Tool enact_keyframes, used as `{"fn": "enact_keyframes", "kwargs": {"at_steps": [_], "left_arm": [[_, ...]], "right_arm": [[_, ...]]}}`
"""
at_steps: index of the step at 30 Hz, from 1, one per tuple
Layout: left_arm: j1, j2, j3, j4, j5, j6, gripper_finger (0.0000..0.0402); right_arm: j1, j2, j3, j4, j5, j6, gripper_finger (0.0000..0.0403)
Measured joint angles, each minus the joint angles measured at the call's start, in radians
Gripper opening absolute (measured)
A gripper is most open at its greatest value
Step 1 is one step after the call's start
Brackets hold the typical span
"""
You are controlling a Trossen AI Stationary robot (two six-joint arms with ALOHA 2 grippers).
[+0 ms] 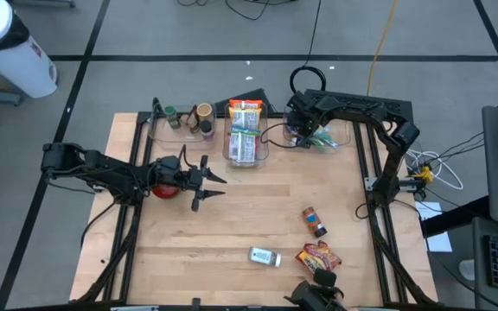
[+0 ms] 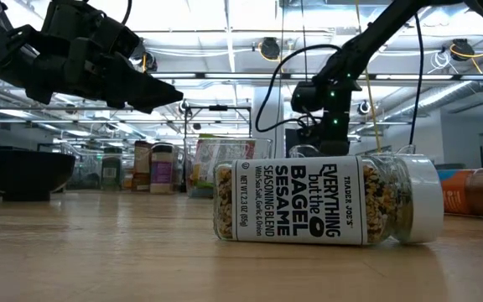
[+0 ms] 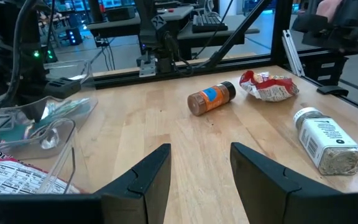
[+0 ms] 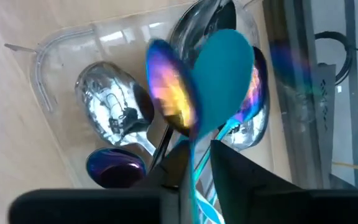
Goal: Pick & Place Food Item
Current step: Put the blue spoon into the right transparent bin, then put the white seasoning bottle into the left transparent bin
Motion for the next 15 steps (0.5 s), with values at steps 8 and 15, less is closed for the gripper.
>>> {"fn": "enact_keyframes", "kwargs": {"at_steps": [8, 15], "left_arm": [[0.0, 0.0, 0.0, 0.0, 0.0, -0.01, 0.017], [0.0, 0.0, 0.0, 0.0, 0.0, -0.015, 0.017]], "right_arm": [[0.013, -0.071, 0.0, -0.008, 0.003, 0.011, 0.0107], [0.094, -0.228, -0.001, -0.016, 0.053, 0.024, 0.0118]]}}
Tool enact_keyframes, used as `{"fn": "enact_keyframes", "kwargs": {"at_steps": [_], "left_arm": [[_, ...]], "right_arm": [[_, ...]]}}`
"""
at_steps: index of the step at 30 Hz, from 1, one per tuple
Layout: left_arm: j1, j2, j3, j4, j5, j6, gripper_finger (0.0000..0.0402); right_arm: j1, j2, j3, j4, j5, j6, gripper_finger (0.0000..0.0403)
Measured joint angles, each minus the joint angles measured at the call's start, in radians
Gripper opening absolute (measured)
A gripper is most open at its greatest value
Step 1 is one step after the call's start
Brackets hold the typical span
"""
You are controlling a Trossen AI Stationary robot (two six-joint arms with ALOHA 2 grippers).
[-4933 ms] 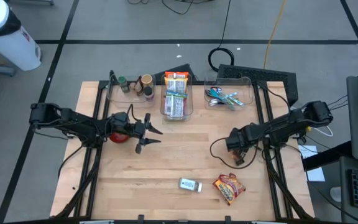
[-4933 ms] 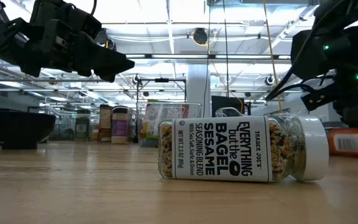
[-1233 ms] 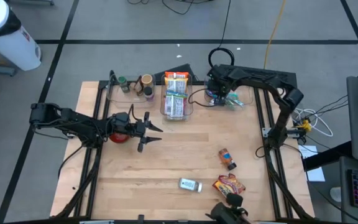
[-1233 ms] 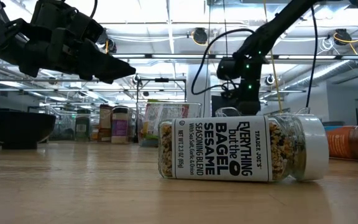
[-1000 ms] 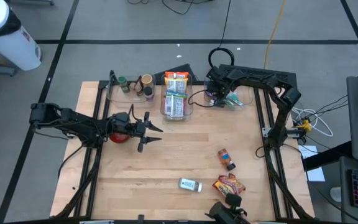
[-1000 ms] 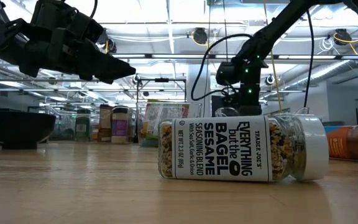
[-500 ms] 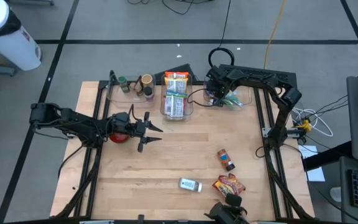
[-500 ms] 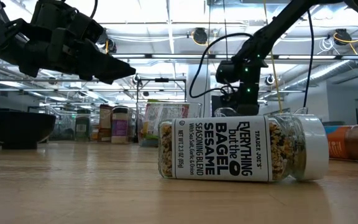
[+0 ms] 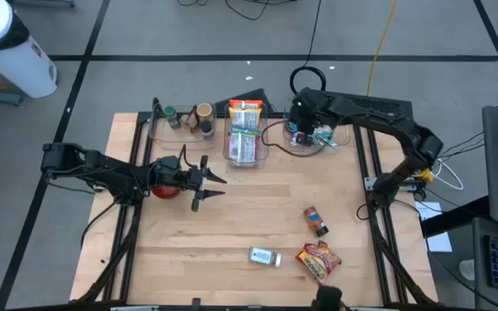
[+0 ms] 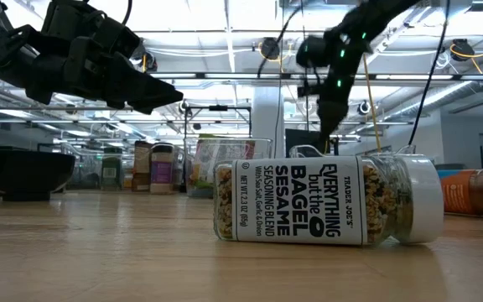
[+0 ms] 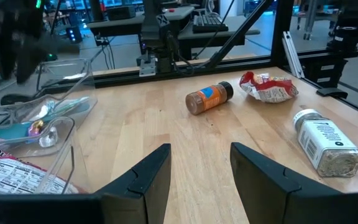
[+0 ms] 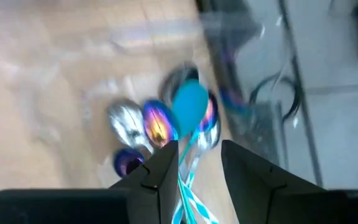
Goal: Pick & Place Food Item
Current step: Put the white seasoning bottle into the left transparent bin
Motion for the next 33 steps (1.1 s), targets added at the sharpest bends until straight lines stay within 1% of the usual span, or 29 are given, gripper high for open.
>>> {"fn": "enact_keyframes", "kwargs": {"at_steps": [6, 10, 14, 16, 19, 21, 24, 26, 29, 31, 33], "left_arm": [[0.0, 0.0, 0.0, 0.0, 0.0, -0.013, 0.017], [0.0, 0.0, 0.0, 0.002, 0.0, -0.037, 0.017], [-0.001, 0.0, 0.0, 0.003, 0.0, -0.065, 0.017], [-0.002, 0.0, 0.0, 0.003, 0.0, -0.081, 0.017], [-0.002, 0.0, 0.0, 0.003, 0.0, -0.111, 0.017], [-0.002, 0.0, 0.0, 0.003, 0.001, -0.129, 0.017], [-0.009, 0.0, 0.0, 0.003, 0.004, -0.137, 0.017], [-0.022, 0.0, 0.0, 0.003, 0.005, -0.137, 0.017], [-0.044, 0.0, 0.0, 0.005, 0.005, -0.128, 0.017], [-0.056, 0.0, 0.0, 0.009, 0.005, -0.125, 0.017], [-0.067, 0.0, 0.0, 0.024, 0.004, -0.125, 0.017]], "right_arm": [[0.135, -0.163, 0.0, 0.041, -0.003, 0.075, 0.0115], [0.249, -0.261, 0.0, 0.055, -0.005, 0.185, 0.0116], [0.382, -0.324, 0.0, 0.056, -0.008, 0.325, 0.0115], [0.447, -0.339, -0.005, 0.067, -0.036, 0.396, 0.0115], [0.547, -0.351, -0.071, 0.157, -0.102, 0.473, 0.0114], [0.614, -0.351, -0.146, 0.274, -0.129, 0.493, 0.0114], [0.697, -0.348, -0.296, 0.515, -0.137, 0.495, 0.0114], [0.741, -0.336, -0.408, 0.732, -0.135, 0.494, 0.0114], [0.793, -0.305, -0.589, 1.101, -0.136, 0.481, 0.0114], [0.813, -0.272, -0.694, 1.349, -0.137, 0.436, 0.0114], [0.821, -0.24, -0.787, 1.553, -0.135, 0.387, 0.0114]]}}
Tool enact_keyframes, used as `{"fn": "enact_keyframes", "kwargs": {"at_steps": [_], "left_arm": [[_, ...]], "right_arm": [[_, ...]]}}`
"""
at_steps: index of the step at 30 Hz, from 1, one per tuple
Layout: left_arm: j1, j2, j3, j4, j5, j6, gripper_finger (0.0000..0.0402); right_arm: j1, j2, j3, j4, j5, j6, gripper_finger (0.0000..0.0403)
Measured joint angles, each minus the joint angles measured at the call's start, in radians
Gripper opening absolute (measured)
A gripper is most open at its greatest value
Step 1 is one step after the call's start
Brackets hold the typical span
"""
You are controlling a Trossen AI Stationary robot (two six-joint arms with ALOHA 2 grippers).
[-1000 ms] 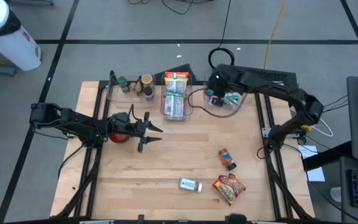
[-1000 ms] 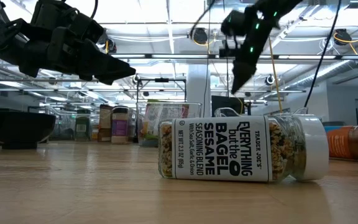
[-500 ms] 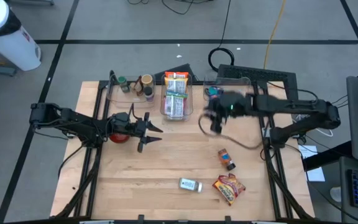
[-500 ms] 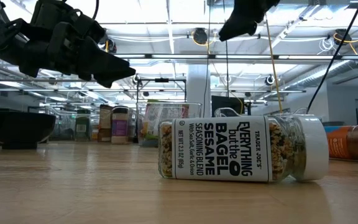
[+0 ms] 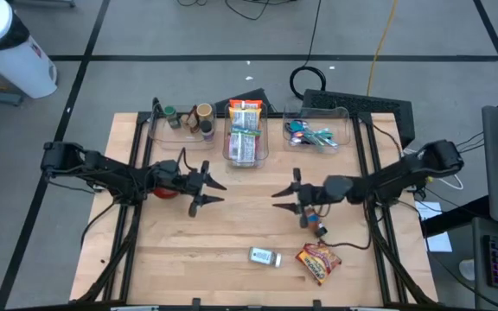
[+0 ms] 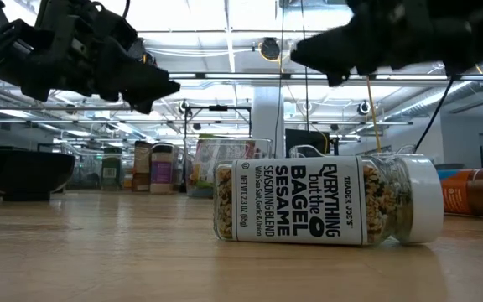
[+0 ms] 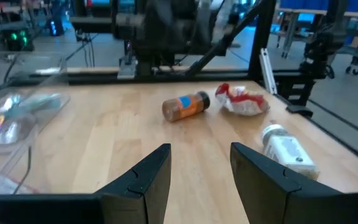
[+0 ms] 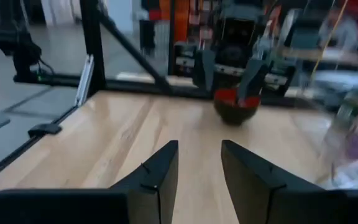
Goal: Pick & Place Food Item
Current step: Put the white seasoning bottle into the left transparent bin
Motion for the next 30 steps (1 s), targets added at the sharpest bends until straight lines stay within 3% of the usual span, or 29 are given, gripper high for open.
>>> {"fn": "enact_keyframes", "kwargs": {"at_steps": [6, 13, 20, 30], "left_arm": [[-0.027, 0.0, 0.0, 0.095, -0.021, 0.033, 0.017], [-0.061, 0.003, 0.033, 0.107, -0.087, 0.021, 0.017], [-0.093, 0.075, 0.097, 0.091, -0.088, 0.005, 0.017], [-0.132, 0.301, 0.202, 0.086, -0.086, -0.042, 0.017]], "right_arm": [[-0.007, 0.089, -0.157, 0.395, 0.001, 0.029, 0.0114], [-0.002, 0.145, -0.153, 0.413, -0.075, 0.042, 0.0114], [0.0, 0.142, -0.09, 0.266, -0.133, 0.073, 0.0114], [0.0, 0.141, 0.099, -0.169, -0.129, 0.006, 0.0115]]}}
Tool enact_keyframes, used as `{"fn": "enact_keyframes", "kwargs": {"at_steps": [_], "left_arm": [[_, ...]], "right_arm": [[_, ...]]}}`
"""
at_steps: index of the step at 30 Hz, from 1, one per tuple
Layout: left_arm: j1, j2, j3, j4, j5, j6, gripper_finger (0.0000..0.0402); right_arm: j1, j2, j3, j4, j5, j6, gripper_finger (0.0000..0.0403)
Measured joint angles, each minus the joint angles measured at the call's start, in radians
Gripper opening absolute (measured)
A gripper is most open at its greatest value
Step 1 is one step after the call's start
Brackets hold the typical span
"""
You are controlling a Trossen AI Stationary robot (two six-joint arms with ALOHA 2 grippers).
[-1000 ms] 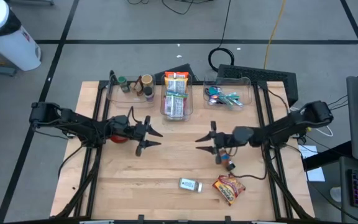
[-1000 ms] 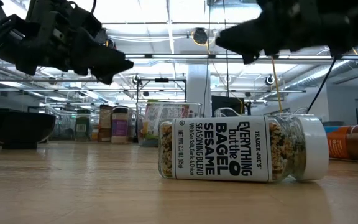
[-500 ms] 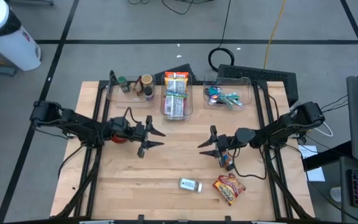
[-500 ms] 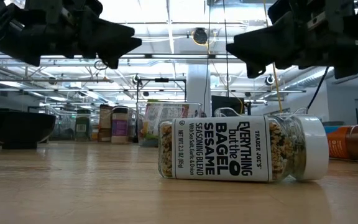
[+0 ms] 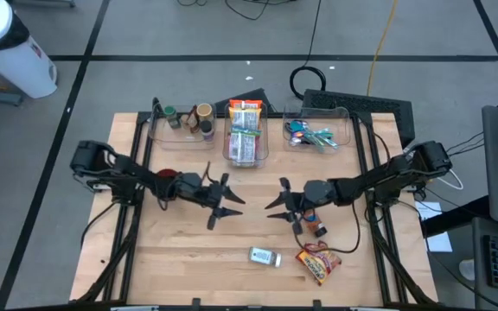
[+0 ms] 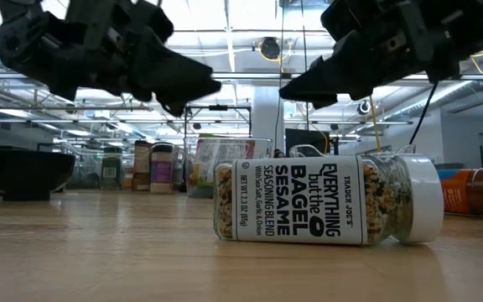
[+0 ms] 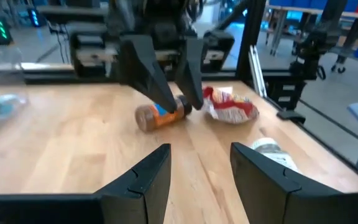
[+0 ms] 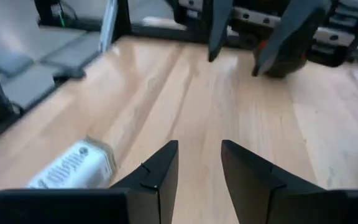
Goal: Pick & Place Food Item
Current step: Put the white seasoning bottle into the left transparent bin
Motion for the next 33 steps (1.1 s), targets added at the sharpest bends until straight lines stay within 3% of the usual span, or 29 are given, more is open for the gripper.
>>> {"fn": "enact_keyframes", "kwargs": {"at_steps": [6, 14, 19, 33], "left_arm": [[-0.016, 0.116, 0.083, 0.0, 0.008, -0.026, 0.017], [-0.032, 0.19, 0.154, -0.01, 0.012, -0.021, 0.017], [-0.035, 0.185, 0.172, -0.071, 0.009, -0.021, 0.017], [-0.039, 0.183, 0.173, -0.144, 0.032, 0.042, 0.0171]], "right_arm": [[0.0, -0.001, 0.046, -0.078, 0.0, -0.027, 0.0129], [0.0, 0.0, 0.045, -0.107, 0.103, -0.027, 0.0218], [0.0, 0.0, 0.046, -0.107, 0.103, -0.03, 0.0255], [0.035, -0.006, 0.045, -0.137, 0.103, -0.003, 0.0267]]}}
